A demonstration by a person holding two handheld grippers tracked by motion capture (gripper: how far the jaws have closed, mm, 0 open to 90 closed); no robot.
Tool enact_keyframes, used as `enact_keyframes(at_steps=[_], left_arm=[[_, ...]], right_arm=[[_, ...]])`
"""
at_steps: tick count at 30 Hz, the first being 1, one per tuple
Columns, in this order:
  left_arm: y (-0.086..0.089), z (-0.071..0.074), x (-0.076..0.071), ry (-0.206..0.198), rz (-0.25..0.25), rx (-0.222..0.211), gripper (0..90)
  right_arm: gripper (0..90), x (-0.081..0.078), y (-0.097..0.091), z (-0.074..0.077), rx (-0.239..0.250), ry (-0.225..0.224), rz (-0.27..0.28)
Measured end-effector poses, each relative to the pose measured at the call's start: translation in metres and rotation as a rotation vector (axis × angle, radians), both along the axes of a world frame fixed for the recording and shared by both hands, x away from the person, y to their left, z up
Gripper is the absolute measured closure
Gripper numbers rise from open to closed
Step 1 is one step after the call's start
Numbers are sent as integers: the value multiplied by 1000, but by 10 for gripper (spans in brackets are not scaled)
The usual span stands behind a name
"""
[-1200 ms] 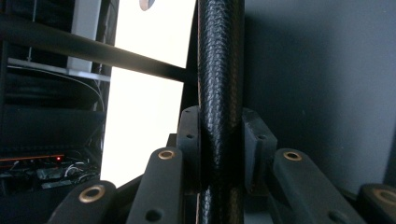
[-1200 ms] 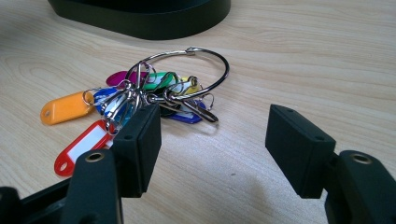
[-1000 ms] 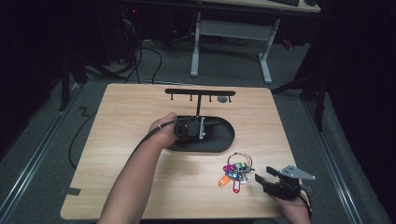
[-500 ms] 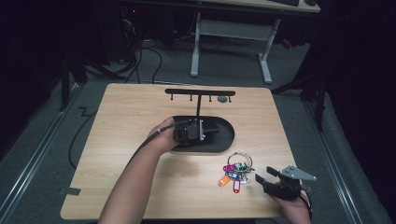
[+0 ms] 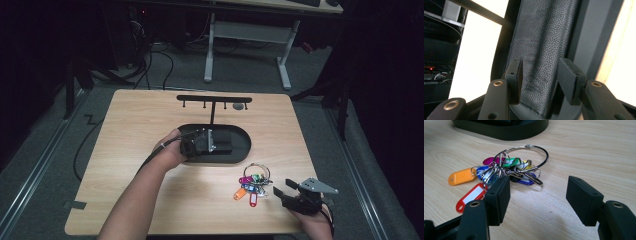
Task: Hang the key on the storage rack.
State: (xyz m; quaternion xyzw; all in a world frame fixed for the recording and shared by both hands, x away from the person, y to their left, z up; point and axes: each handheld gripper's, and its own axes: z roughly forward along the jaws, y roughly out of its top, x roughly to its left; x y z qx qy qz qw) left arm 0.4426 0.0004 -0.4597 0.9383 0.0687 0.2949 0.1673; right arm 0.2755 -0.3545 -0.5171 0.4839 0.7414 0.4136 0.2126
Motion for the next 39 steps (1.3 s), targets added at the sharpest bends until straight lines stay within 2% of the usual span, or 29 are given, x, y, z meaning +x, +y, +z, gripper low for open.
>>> enact_keyframes(at_steps=[2,3,6,8,14,16,21,25,28,31,34,39], left_arm=[[4,2,-4,2,5,-21,561],[6,2,-6,5,14,-50,561],[11,3,-14,18,30,-74,553],[15,2,-21,25,30,-107,545],[25,-3,-38,43,40,-148,523],[30,-7,-43,49,59,-168,524],[44,-14,-52,88,103,-239,536],[57,-23,-60,146,142,-291,538],[68,-30,-69,164,169,-339,540],[77,-38,-79,181,182,-364,540],[91,-46,-89,210,196,-421,523],[115,-51,-106,237,235,-477,481]], right_arm=[[364,1,0,0,-2,4,-1],[364,1,0,-1,-2,7,-2],[364,1,1,-1,-5,7,3],[365,0,1,-1,-7,5,3],[365,1,0,-2,-16,9,0],[364,1,1,-2,-18,10,0],[364,0,1,-2,-22,11,2],[364,1,1,-3,-23,14,1],[364,1,2,-3,-23,17,3],[365,1,3,-3,-25,20,9],[365,1,3,-3,-27,18,10],[365,1,3,-4,-27,21,11]])
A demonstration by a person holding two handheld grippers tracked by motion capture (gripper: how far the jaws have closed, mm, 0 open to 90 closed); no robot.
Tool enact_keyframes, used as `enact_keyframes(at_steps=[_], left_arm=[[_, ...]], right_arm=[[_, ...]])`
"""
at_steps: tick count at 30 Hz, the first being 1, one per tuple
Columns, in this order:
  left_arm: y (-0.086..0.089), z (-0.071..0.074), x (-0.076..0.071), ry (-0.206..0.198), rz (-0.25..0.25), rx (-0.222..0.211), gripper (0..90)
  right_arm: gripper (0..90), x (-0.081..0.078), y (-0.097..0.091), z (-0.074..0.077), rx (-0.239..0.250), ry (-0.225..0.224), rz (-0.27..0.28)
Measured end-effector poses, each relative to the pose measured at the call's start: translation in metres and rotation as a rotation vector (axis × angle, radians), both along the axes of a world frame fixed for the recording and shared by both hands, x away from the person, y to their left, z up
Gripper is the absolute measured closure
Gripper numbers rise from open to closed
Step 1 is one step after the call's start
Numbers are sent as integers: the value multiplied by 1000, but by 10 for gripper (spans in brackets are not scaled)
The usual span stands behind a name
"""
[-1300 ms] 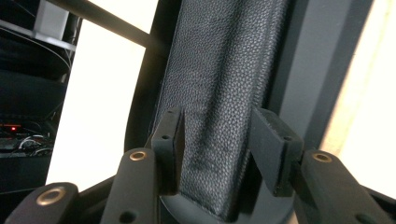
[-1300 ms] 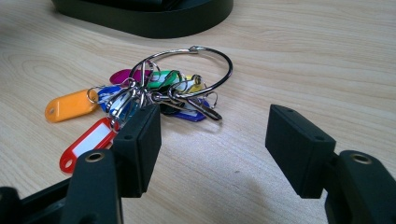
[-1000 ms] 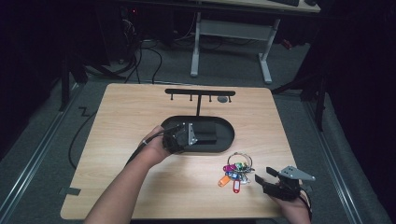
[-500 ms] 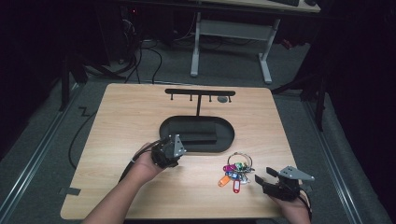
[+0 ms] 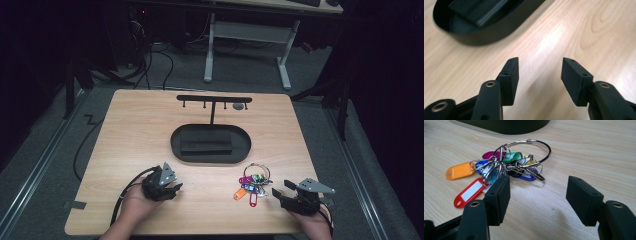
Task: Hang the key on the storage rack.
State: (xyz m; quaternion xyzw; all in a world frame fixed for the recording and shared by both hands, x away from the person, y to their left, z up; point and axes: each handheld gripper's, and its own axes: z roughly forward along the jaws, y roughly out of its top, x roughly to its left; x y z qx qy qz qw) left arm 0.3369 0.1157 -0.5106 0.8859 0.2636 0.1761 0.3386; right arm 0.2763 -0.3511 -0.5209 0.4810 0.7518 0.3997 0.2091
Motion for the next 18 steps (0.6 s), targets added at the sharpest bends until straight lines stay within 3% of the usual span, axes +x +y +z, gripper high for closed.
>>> enact_keyframes(at_steps=[7,12,13,16,18], left_arm=[[42,-4,-28,35,82,-96,428],[67,-8,-46,35,157,-261,403],[70,-6,-47,45,160,-276,401],[73,-4,-49,4,141,-267,406],[74,-6,-48,12,136,-279,400]], right_arm=[[365,-1,1,1,-8,-4,0],[364,0,2,0,-14,0,1],[364,0,2,-1,-17,-1,1],[372,0,1,-3,-13,13,-10],[379,-1,2,-5,-17,25,-17]])
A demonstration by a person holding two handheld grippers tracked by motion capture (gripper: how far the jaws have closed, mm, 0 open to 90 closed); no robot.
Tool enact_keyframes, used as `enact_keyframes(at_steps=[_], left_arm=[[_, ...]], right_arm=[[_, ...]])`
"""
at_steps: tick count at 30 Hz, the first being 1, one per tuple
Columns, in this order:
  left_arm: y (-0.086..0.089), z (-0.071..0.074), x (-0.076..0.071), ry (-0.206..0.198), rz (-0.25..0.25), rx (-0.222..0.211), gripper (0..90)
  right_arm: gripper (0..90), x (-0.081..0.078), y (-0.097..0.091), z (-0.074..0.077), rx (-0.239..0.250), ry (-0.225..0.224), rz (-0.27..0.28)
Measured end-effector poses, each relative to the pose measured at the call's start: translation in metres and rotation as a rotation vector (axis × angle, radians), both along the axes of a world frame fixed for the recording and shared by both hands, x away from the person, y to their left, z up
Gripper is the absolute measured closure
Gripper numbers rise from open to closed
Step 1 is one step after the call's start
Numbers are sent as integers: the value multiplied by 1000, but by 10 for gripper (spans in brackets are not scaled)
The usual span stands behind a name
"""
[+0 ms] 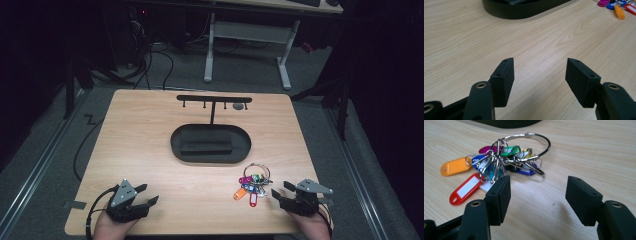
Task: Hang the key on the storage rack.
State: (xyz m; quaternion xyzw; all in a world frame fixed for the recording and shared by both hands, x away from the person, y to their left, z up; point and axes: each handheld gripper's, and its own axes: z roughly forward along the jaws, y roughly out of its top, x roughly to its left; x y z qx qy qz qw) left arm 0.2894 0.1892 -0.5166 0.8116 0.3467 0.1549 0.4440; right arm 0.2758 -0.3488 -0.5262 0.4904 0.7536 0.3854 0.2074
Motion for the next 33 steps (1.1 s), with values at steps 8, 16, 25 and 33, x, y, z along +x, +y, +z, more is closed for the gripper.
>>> enact_keyframes(at_steps=[8,16,25,33], left_arm=[[-3,-2,1,-13,-37,-16,351],[-3,-4,8,-10,-67,5,360],[0,-2,9,3,-44,-5,354],[2,-3,10,-24,-33,40,331]], right_arm=[[368,2,11,8,-5,71,-40],[430,15,22,38,-58,141,-61],[434,43,45,61,-150,231,-3],[417,67,55,63,-233,328,17]])
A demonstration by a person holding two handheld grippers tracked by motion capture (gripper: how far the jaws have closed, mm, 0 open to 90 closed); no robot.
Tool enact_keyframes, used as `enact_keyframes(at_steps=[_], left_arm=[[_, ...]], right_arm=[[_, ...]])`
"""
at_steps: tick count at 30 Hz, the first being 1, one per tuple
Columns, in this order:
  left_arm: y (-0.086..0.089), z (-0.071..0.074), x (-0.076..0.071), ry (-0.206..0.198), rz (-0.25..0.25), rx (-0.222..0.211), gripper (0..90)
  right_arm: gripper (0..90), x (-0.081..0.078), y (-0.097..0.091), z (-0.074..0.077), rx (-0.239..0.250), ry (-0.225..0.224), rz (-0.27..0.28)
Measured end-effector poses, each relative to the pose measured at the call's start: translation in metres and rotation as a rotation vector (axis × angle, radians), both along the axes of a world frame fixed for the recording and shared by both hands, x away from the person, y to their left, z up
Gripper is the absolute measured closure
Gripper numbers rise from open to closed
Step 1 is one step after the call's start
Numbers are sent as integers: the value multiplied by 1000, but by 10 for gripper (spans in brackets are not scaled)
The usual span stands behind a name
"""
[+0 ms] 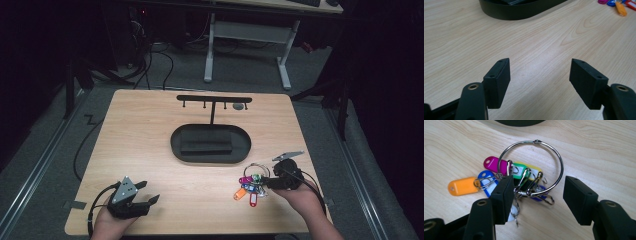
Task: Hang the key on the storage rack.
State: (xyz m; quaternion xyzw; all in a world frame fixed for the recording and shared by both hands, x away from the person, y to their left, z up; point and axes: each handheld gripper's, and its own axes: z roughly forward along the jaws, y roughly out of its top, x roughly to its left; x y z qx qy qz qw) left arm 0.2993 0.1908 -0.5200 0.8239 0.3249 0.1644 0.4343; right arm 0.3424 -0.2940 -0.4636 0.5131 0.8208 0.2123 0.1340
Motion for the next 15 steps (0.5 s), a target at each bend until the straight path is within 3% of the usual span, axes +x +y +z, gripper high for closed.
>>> enact_keyframes(at_steps=[4,8,15], left_arm=[[4,-1,-3,5,5,19,331],[8,3,-10,-15,24,11,332],[15,4,-18,-9,32,4,332]], right_arm=[[412,14,5,2,-46,39,41],[413,24,6,4,-63,60,34],[469,44,4,1,-102,113,19]])
